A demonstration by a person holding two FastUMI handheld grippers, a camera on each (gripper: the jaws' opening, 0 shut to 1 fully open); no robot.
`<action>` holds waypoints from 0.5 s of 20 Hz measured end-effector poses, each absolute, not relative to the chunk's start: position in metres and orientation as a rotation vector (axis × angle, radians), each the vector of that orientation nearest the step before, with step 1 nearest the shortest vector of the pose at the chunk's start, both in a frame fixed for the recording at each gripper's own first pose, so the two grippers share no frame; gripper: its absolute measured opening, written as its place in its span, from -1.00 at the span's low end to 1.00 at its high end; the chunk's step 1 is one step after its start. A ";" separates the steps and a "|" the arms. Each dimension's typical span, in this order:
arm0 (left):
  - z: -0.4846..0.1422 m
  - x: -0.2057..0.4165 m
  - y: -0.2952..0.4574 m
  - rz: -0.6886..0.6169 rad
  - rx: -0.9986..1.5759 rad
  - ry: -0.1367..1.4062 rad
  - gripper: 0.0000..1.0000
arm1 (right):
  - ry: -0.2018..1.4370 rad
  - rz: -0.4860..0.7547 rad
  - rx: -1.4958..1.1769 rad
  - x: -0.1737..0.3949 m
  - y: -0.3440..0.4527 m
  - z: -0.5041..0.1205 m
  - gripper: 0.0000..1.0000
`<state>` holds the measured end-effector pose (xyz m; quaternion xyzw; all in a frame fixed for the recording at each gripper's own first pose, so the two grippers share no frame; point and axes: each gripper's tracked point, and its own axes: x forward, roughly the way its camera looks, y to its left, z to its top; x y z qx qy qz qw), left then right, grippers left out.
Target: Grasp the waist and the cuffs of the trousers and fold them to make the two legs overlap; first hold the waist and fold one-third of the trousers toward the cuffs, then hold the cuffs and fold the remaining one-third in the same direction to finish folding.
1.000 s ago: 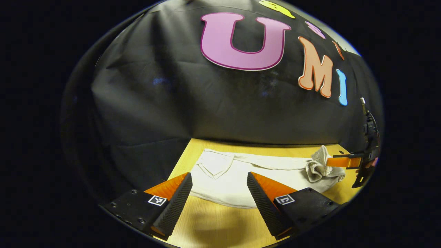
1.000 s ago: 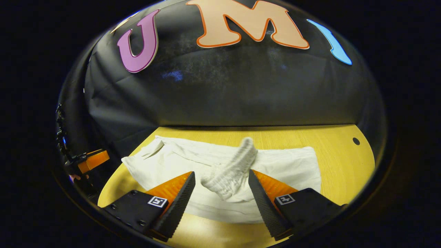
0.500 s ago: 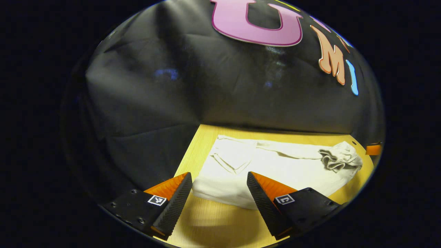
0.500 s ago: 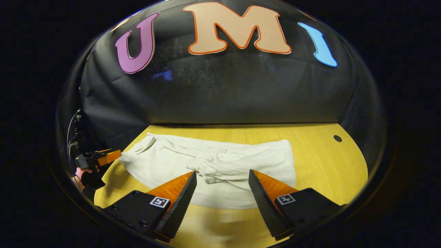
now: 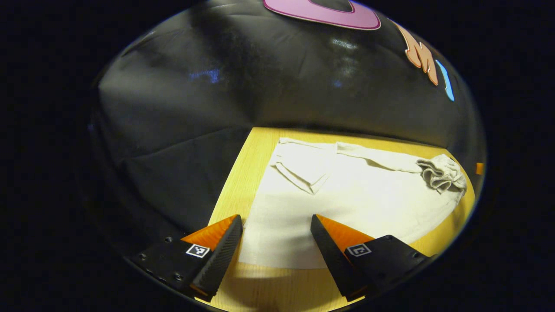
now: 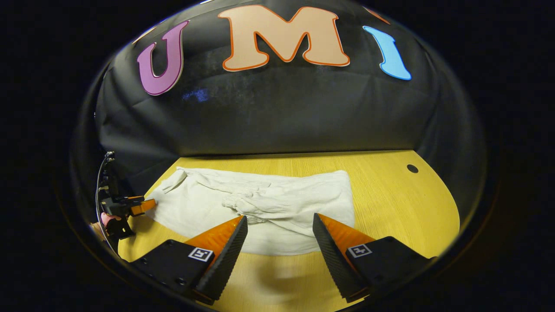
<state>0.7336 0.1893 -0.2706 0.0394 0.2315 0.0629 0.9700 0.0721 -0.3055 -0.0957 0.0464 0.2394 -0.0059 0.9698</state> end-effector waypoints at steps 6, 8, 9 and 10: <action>-0.272 0.736 0.179 0.109 0.091 0.495 0.58 | 0.477 -0.007 0.094 0.065 -0.308 -0.090 0.84; -0.271 0.740 0.170 0.102 0.073 0.486 -0.10 | 0.473 -0.007 0.090 0.061 -0.311 -0.088 0.84; -0.269 0.741 0.165 0.093 0.060 0.481 -0.44 | 0.473 -0.006 0.089 0.059 -0.311 -0.087 0.93; -0.269 0.742 0.162 0.098 0.049 0.476 -0.68 | 0.472 -0.006 0.088 0.056 -0.312 -0.086 0.93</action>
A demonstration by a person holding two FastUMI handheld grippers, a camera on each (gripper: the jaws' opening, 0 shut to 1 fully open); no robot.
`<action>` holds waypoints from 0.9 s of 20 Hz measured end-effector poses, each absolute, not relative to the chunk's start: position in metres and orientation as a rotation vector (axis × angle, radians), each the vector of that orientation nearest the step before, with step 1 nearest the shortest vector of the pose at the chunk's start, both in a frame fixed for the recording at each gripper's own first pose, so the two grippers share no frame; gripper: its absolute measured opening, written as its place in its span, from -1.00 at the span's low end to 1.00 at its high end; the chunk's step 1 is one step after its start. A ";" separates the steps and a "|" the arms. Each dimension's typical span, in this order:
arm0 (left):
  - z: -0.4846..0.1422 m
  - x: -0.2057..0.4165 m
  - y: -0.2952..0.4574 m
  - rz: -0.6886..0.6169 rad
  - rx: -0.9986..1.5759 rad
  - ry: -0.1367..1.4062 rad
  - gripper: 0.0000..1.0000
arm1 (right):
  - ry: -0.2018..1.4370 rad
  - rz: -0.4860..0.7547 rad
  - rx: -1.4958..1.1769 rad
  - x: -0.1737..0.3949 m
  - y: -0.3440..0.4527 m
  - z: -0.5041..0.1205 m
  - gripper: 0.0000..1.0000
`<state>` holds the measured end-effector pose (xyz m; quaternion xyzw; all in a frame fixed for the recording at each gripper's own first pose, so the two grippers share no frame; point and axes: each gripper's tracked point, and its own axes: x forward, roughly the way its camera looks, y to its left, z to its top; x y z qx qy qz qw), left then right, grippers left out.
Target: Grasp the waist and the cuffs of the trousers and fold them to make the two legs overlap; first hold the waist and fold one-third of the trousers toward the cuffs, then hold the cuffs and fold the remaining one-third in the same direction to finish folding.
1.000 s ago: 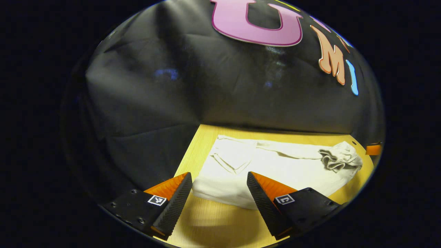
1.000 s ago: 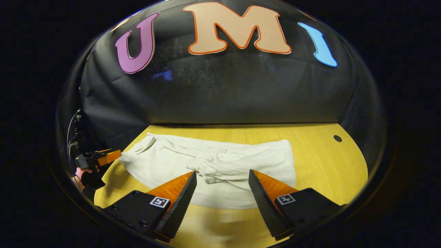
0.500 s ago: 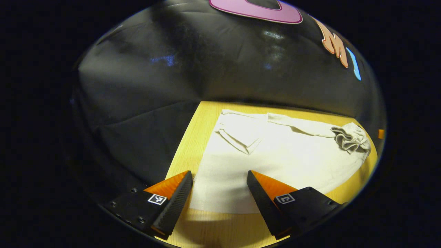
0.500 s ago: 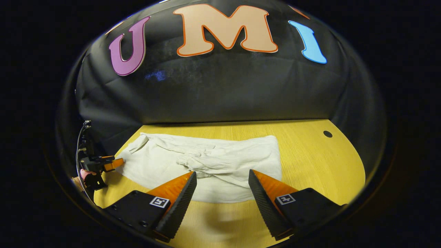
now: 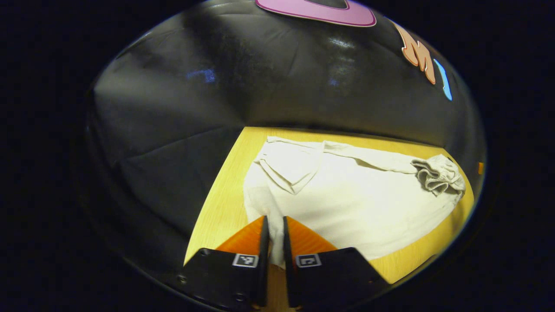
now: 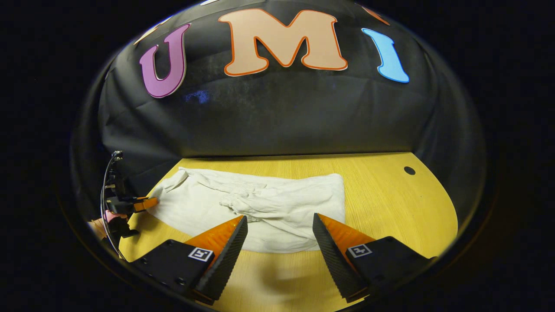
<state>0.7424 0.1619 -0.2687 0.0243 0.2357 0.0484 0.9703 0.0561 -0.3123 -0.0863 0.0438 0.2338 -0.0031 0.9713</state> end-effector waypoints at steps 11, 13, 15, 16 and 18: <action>-0.216 0.748 0.119 0.071 -0.094 0.354 -1.00 | 0.483 -0.041 0.105 0.034 -0.342 -0.090 0.93; -0.196 0.751 0.093 0.035 -0.104 0.323 -1.00 | 0.477 -0.040 0.109 0.033 -0.347 -0.086 0.84; -0.177 0.753 0.060 -0.010 -0.110 0.295 -1.00 | 0.471 -0.035 0.114 0.033 -0.353 -0.084 0.93; -0.168 0.755 0.042 -0.034 -0.108 0.285 -1.00 | 0.470 -0.035 0.116 0.031 -0.357 -0.084 0.84; -0.158 0.759 0.007 -0.074 -0.077 0.281 -1.00 | 0.466 -0.032 0.124 0.026 -0.367 -0.081 0.84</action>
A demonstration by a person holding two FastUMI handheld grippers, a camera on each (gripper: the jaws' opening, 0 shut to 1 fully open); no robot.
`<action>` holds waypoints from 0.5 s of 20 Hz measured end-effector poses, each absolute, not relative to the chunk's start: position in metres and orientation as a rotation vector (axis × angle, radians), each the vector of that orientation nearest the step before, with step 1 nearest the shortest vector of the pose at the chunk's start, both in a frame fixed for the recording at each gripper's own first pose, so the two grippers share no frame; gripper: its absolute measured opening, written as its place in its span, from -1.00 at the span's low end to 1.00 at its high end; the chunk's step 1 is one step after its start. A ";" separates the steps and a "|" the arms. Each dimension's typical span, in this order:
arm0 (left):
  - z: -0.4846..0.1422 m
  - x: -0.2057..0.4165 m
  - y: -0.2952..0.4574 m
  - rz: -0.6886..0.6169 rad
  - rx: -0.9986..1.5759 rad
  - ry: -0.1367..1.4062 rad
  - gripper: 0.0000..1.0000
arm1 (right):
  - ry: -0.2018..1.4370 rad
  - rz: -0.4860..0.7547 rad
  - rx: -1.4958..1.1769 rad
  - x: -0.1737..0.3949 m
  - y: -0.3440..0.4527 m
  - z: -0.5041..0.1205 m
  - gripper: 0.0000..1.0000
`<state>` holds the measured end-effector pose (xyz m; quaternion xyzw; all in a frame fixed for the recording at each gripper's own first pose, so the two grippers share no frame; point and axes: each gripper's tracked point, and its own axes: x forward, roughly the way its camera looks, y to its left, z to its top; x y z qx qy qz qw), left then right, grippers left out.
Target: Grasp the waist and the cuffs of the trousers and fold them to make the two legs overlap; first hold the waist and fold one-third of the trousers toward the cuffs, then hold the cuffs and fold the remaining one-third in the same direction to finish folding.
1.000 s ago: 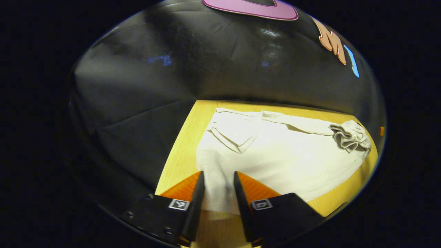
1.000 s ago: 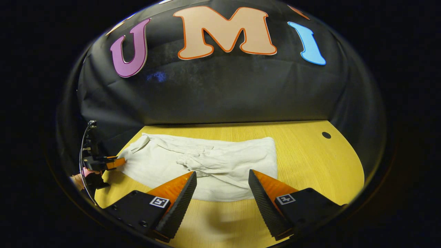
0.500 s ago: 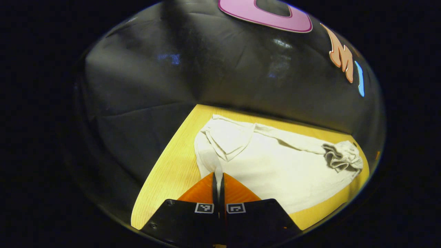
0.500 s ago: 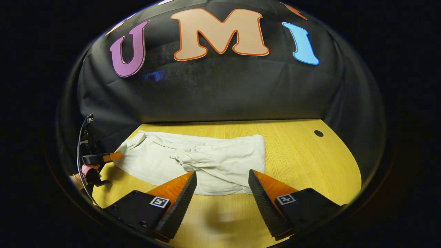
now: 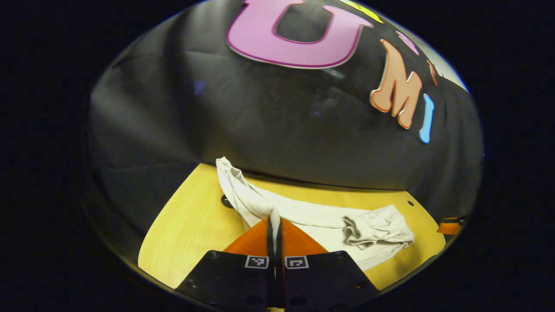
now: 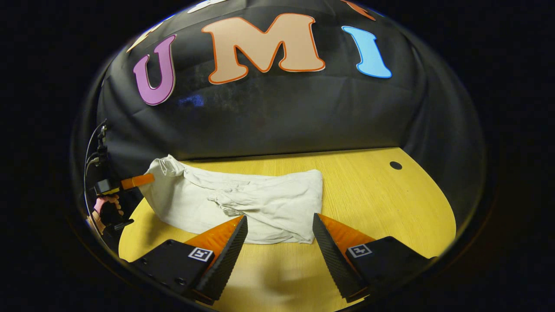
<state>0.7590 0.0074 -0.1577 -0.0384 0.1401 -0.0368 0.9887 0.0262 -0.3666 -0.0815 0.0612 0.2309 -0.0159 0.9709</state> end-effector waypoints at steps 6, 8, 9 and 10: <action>-0.126 0.767 -0.122 -0.220 0.021 0.245 -1.00 | 0.460 -0.023 0.149 0.014 -0.408 -0.076 0.93; -0.118 0.763 -0.165 -0.267 0.048 0.231 -0.99 | 0.456 -0.027 0.153 0.009 -0.429 -0.075 0.93; -0.116 0.762 -0.188 -0.289 0.056 0.230 -1.00 | 0.456 -0.031 0.157 0.007 -0.441 -0.075 0.93; -0.114 0.760 -0.211 -0.315 0.064 0.229 -1.00 | 0.456 -0.036 0.162 0.004 -0.452 -0.076 0.93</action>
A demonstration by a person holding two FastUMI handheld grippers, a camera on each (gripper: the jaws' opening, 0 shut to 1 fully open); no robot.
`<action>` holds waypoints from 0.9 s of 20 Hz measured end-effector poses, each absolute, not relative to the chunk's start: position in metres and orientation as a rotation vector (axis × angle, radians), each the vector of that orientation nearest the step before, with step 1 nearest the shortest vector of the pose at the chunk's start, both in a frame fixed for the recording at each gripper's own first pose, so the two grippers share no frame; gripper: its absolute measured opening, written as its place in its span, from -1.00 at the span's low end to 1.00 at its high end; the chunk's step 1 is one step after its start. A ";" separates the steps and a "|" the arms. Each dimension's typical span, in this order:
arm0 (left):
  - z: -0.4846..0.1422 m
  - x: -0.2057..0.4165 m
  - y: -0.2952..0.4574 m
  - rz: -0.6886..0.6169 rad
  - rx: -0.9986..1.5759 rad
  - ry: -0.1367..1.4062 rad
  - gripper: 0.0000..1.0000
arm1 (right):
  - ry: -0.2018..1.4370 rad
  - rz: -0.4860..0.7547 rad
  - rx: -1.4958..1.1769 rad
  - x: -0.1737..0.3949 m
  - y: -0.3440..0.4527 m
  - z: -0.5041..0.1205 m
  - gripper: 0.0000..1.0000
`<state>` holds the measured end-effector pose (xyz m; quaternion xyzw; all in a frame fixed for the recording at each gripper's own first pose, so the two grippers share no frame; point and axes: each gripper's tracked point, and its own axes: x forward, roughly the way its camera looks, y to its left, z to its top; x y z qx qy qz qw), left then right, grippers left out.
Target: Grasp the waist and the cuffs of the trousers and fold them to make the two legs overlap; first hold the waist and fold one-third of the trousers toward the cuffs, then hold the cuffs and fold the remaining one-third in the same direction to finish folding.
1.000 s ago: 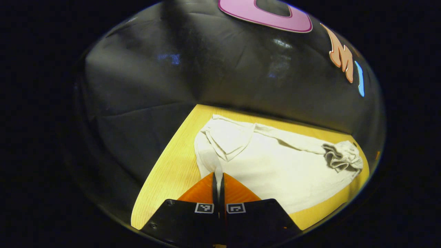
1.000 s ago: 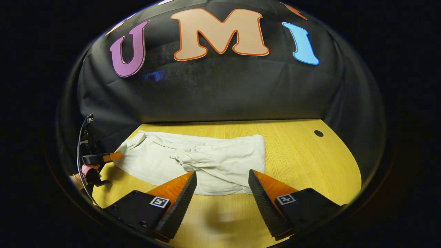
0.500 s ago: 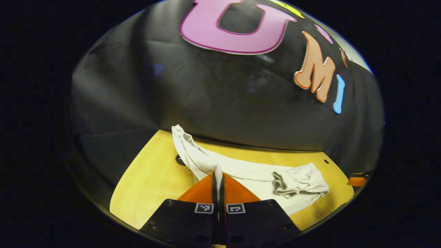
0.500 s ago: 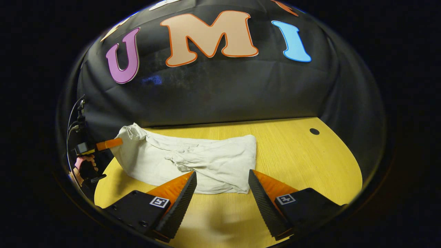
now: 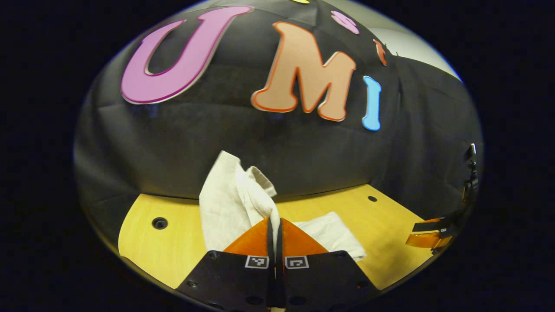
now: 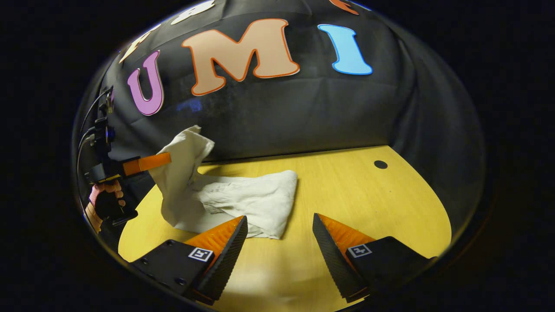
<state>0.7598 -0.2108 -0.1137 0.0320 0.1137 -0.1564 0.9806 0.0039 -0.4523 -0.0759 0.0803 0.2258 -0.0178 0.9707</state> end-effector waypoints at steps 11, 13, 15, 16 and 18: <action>-0.208 0.724 -0.337 -0.434 0.278 0.368 -1.00 | 0.478 -0.060 0.175 -0.028 -0.532 -0.094 0.84; -0.233 0.717 -0.352 -0.443 0.275 0.412 -0.97 | 0.484 -0.051 0.180 -0.030 -0.532 -0.097 0.84; -0.252 0.716 -0.360 -0.439 0.254 0.445 -0.92 | 0.483 -0.041 0.175 -0.033 -0.529 -0.096 0.93; -0.258 0.717 -0.362 -0.431 0.237 0.458 -0.92 | 0.483 -0.034 0.173 -0.033 -0.528 -0.095 0.93; -0.265 0.721 -0.366 -0.419 0.194 0.471 -0.87 | 0.481 -0.017 0.177 -0.038 -0.524 -0.094 0.93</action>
